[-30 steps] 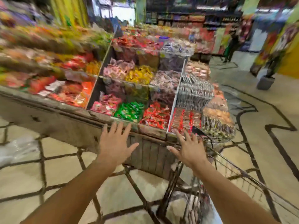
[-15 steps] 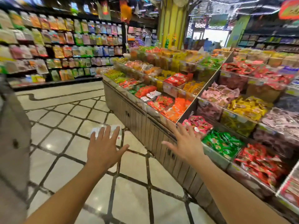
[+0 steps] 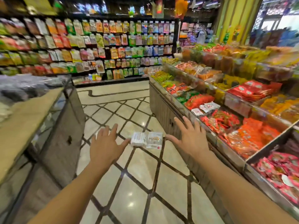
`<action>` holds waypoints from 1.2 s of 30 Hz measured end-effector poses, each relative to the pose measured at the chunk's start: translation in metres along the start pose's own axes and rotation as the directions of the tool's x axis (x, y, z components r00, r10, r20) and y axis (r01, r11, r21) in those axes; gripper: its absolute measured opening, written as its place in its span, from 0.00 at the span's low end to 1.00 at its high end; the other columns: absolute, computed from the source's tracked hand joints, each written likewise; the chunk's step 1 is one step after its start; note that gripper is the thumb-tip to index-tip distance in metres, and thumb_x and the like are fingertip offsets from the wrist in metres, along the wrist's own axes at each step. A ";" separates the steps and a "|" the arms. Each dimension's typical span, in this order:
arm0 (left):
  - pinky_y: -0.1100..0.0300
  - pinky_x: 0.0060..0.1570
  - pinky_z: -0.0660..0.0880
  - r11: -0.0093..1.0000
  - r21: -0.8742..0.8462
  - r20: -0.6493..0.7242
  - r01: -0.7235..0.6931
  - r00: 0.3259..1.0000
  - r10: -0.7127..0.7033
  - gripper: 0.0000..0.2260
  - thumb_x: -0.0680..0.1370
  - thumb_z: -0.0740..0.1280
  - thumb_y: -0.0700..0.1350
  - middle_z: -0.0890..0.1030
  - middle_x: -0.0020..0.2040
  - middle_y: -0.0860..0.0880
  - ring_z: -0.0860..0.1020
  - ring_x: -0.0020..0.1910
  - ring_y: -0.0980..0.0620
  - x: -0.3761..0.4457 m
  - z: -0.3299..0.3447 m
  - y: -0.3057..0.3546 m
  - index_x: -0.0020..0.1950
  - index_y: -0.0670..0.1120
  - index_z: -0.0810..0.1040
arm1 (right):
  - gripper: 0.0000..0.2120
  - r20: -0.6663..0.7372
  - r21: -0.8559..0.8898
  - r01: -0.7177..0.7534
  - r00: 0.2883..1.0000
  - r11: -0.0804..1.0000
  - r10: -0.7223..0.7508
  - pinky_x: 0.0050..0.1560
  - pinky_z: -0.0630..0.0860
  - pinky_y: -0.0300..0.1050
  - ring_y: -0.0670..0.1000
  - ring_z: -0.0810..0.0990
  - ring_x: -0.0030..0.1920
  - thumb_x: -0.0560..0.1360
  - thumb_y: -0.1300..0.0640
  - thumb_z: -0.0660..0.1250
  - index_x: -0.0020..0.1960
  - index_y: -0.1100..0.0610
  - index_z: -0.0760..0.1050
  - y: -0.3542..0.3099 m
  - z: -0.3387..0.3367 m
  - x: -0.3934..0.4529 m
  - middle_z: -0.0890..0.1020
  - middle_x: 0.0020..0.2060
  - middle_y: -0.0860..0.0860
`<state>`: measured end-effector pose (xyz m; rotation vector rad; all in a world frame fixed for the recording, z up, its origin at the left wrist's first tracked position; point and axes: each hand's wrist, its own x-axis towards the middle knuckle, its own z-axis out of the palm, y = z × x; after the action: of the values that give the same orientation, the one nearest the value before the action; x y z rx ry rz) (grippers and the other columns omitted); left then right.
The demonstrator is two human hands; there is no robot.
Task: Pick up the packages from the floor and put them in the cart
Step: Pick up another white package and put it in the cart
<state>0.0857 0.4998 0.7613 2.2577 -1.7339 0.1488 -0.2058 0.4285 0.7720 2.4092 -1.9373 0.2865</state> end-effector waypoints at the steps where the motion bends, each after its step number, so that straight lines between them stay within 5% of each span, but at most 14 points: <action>1: 0.41 0.75 0.64 1.000 0.000 -0.003 0.014 1.000 -0.014 0.42 0.76 0.50 0.76 0.69 0.80 0.43 0.65 0.79 0.41 0.019 0.002 -0.002 0.83 0.53 0.60 | 0.50 -0.005 0.009 0.000 1.000 1.000 0.000 0.79 0.58 0.68 0.66 0.54 0.83 0.69 0.17 0.37 0.85 0.40 0.49 -0.002 0.000 0.023 0.56 0.85 0.52; 5: 0.40 0.76 0.63 0.998 0.063 -0.043 0.012 0.999 -0.009 0.40 0.78 0.54 0.74 0.67 0.80 0.43 0.65 0.79 0.41 0.087 0.013 -0.014 0.84 0.53 0.58 | 0.46 0.003 0.027 0.031 1.000 0.999 -0.031 0.79 0.57 0.66 0.64 0.52 0.83 0.72 0.20 0.44 0.85 0.40 0.47 -0.013 0.007 0.100 0.54 0.85 0.51; 9: 0.39 0.72 0.67 0.997 0.074 -0.043 0.023 0.999 -0.020 0.43 0.75 0.46 0.76 0.71 0.77 0.44 0.68 0.77 0.41 0.159 0.030 -0.026 0.83 0.52 0.61 | 0.52 0.013 0.022 0.042 0.999 0.999 -0.043 0.79 0.58 0.66 0.63 0.53 0.83 0.67 0.17 0.35 0.85 0.41 0.46 -0.027 0.022 0.174 0.54 0.85 0.51; 15: 0.43 0.79 0.57 0.998 0.050 -0.028 0.028 0.999 -0.027 0.39 0.79 0.54 0.73 0.62 0.83 0.45 0.59 0.82 0.43 0.274 0.066 -0.046 0.85 0.55 0.54 | 0.51 0.034 0.051 0.055 0.998 0.997 -0.057 0.79 0.56 0.67 0.63 0.50 0.84 0.67 0.18 0.37 0.85 0.40 0.46 -0.055 0.056 0.295 0.52 0.86 0.51; 20: 0.43 0.79 0.54 0.994 0.098 -0.013 -0.038 0.999 0.040 0.37 0.80 0.54 0.71 0.61 0.84 0.45 0.57 0.82 0.43 0.390 0.089 -0.068 0.85 0.54 0.55 | 0.61 0.021 -0.026 0.038 0.999 0.999 -0.038 0.78 0.60 0.67 0.64 0.53 0.83 0.58 0.14 0.25 0.85 0.39 0.47 -0.077 0.077 0.408 0.54 0.85 0.50; 26: 0.42 0.80 0.52 0.989 0.128 0.028 -0.069 0.997 0.066 0.38 0.80 0.50 0.72 0.57 0.85 0.45 0.55 0.83 0.43 0.524 0.109 -0.091 0.86 0.54 0.50 | 0.51 0.023 -0.034 0.006 1.000 0.999 -0.005 0.77 0.61 0.67 0.63 0.54 0.83 0.69 0.18 0.38 0.85 0.41 0.47 -0.095 0.090 0.533 0.55 0.85 0.52; 36: 0.43 0.81 0.52 0.987 0.143 0.097 -0.079 0.993 0.065 0.38 0.80 0.49 0.72 0.55 0.85 0.44 0.53 0.84 0.43 0.702 0.192 -0.105 0.86 0.54 0.48 | 0.53 0.046 -0.028 0.047 0.998 0.998 -0.046 0.77 0.62 0.65 0.63 0.57 0.82 0.66 0.18 0.33 0.85 0.42 0.49 -0.117 0.166 0.717 0.58 0.84 0.53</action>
<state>0.3577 -0.1828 0.7407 2.3387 -1.9115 0.1965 0.0746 -0.2612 0.7379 2.4595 -1.8861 0.2020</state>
